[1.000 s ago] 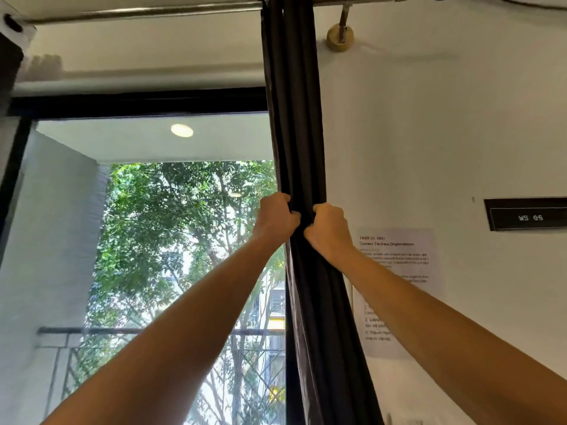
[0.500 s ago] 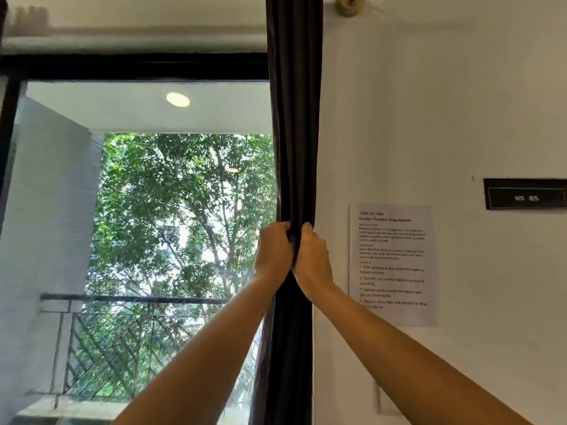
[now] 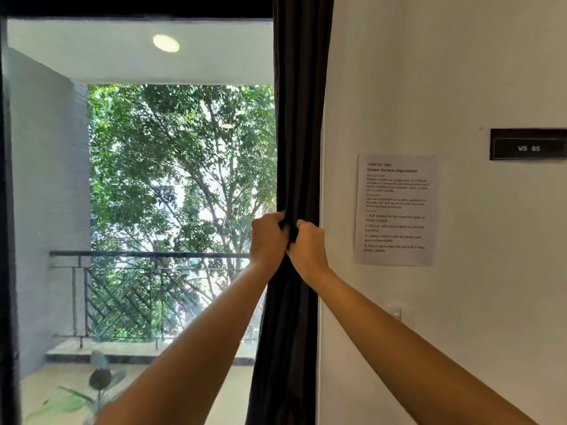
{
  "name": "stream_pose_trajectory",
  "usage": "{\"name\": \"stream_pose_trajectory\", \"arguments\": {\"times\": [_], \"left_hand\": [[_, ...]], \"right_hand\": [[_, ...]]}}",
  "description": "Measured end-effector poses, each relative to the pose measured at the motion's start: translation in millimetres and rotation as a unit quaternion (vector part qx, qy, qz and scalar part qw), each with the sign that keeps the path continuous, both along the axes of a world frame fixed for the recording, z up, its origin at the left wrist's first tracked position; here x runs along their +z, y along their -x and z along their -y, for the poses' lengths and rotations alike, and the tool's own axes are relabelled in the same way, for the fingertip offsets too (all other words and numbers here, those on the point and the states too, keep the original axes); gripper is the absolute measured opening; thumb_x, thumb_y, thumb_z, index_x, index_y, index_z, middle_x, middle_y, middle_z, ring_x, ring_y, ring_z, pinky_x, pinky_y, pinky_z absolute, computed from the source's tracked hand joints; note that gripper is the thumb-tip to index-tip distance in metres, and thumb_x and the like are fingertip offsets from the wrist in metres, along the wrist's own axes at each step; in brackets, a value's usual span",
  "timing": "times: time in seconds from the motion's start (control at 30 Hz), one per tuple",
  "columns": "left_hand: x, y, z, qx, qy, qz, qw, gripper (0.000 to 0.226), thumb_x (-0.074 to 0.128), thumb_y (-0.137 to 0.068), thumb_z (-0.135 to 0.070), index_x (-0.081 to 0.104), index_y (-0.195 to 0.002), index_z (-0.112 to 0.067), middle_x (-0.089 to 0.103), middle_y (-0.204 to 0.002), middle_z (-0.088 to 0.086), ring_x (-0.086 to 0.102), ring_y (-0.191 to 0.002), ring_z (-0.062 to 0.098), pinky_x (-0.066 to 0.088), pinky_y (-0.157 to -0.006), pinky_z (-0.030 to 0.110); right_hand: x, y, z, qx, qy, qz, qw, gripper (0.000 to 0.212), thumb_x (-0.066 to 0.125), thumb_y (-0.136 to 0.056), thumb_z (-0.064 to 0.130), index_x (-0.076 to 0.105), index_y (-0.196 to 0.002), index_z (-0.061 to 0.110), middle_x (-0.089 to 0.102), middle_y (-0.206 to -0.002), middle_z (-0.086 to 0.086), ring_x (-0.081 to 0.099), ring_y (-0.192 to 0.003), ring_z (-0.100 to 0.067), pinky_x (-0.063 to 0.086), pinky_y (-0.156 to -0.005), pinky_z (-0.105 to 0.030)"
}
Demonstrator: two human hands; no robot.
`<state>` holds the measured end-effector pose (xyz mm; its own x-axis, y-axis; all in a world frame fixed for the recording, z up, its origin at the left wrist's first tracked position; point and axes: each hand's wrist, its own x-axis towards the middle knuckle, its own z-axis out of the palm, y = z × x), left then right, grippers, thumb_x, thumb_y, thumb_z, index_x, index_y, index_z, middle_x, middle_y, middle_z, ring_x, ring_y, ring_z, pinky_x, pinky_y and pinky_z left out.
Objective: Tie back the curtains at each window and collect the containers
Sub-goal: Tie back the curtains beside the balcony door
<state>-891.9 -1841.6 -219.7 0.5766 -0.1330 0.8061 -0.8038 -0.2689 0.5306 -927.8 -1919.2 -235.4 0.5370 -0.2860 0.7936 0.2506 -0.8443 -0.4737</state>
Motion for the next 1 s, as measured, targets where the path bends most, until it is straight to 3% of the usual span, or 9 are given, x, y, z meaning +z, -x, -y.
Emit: {"name": "stream_pose_trajectory", "arguments": {"times": [0.13, 0.23, 0.37, 0.43, 0.57, 0.67, 0.77, 0.9, 1.0], "left_hand": [[-33, 12, -9, -0.027, 0.005, -0.034, 0.999, 0.020, 0.051, -0.090, 0.001, 0.071, -0.091, 0.000, 0.056, -0.060, -0.010, 0.047, -0.050, -0.004, 0.038, -0.047, 0.005], [-57, 23, -14, -0.048, 0.010, -0.062, 0.997, 0.020, 0.052, -0.090, 0.001, 0.072, -0.092, 0.000, 0.054, -0.057, -0.012, 0.045, -0.047, -0.004, 0.036, -0.045, 0.006], [-86, 38, -17, -0.030, 0.005, -0.072, 0.997, 0.028, 0.048, -0.090, 0.002, 0.068, -0.111, -0.001, 0.064, -0.072, 0.003, 0.043, -0.050, -0.003, 0.037, -0.048, 0.004], [-100, 43, -19, -0.024, 0.014, -0.088, 0.996, 0.034, 0.047, -0.090, 0.003, 0.063, -0.120, -0.005, 0.070, -0.081, 0.011, 0.042, -0.049, -0.003, 0.038, -0.047, 0.006], [-126, 55, -23, -0.028, 0.025, -0.093, 0.995, 0.038, 0.047, -0.088, 0.005, 0.065, -0.118, -0.010, 0.072, -0.085, 0.008, 0.047, -0.051, -0.003, 0.038, -0.049, 0.004], [-146, 63, -27, -0.035, 0.028, -0.111, 0.993, 0.034, 0.051, -0.087, 0.004, 0.067, -0.114, -0.008, 0.072, -0.096, 0.008, 0.057, -0.067, 0.004, 0.040, -0.059, -0.002], [-165, 66, -29, -0.054, 0.017, -0.119, 0.991, 0.031, 0.054, -0.087, 0.002, 0.068, -0.113, -0.008, 0.072, -0.098, 0.007, 0.061, -0.075, 0.008, 0.041, -0.063, -0.001], [-187, 75, -38, -0.073, 0.013, -0.137, 0.988, 0.031, 0.057, -0.084, 0.002, 0.069, -0.111, -0.007, 0.072, -0.093, 0.003, 0.061, -0.074, 0.007, 0.041, -0.064, -0.002], [-207, 78, -42, -0.072, -0.016, -0.141, 0.987, 0.019, 0.057, -0.086, -0.004, 0.070, -0.099, -0.009, 0.068, -0.081, -0.002, 0.062, -0.069, 0.009, 0.042, -0.061, 0.006]], "right_hand": [[-25, 10, -11, -0.084, -0.021, -0.043, 0.995, 0.028, 0.049, -0.083, -0.006, 0.043, -0.063, 0.012, 0.045, -0.061, 0.002, 0.050, -0.061, -0.019, 0.039, -0.053, -0.031], [-46, 19, -16, -0.121, -0.035, -0.042, 0.991, 0.034, 0.048, -0.080, -0.007, 0.036, -0.057, 0.015, 0.044, -0.059, -0.001, 0.053, -0.066, -0.026, 0.042, -0.056, -0.036], [-88, 34, -24, -0.076, -0.074, -0.073, 0.992, 0.037, 0.053, -0.086, -0.002, 0.042, -0.057, 0.018, 0.052, -0.064, 0.001, 0.051, -0.060, -0.015, 0.035, -0.047, -0.014], [-116, 42, -33, -0.028, -0.125, -0.092, 0.987, 0.042, 0.050, -0.085, -0.005, 0.037, -0.054, 0.020, 0.045, -0.059, 0.005, 0.042, -0.054, -0.009, 0.031, -0.044, -0.013], [-161, 51, -49, 0.015, -0.227, -0.058, 0.972, 0.027, 0.039, -0.084, 0.011, 0.049, -0.059, 0.010, 0.050, -0.061, -0.003, 0.045, -0.058, -0.013, 0.036, -0.052, -0.028], [-178, 55, -55, 0.022, -0.307, -0.057, 0.950, 0.028, 0.040, -0.092, 0.017, 0.063, -0.087, 0.002, 0.064, -0.081, -0.010, 0.060, -0.074, -0.022, 0.050, -0.065, -0.036], [-192, 61, -50, -0.047, -0.220, -0.090, 0.970, 0.027, 0.043, -0.094, 0.019, 0.061, -0.105, 0.002, 0.063, -0.101, -0.013, 0.061, -0.093, -0.029, 0.052, -0.083, -0.044], [-217, 69, -52, -0.086, -0.157, -0.102, 0.978, 0.021, 0.055, -0.091, 0.018, 0.066, -0.107, 0.009, 0.066, -0.099, -0.005, 0.065, -0.090, -0.021, 0.056, -0.084, -0.035], [-234, 77, -56, -0.105, -0.132, -0.091, 0.981, 0.018, 0.059, -0.090, 0.015, 0.067, -0.106, 0.010, 0.066, -0.098, -0.004, 0.065, -0.089, -0.019, 0.055, -0.083, -0.032]]}}
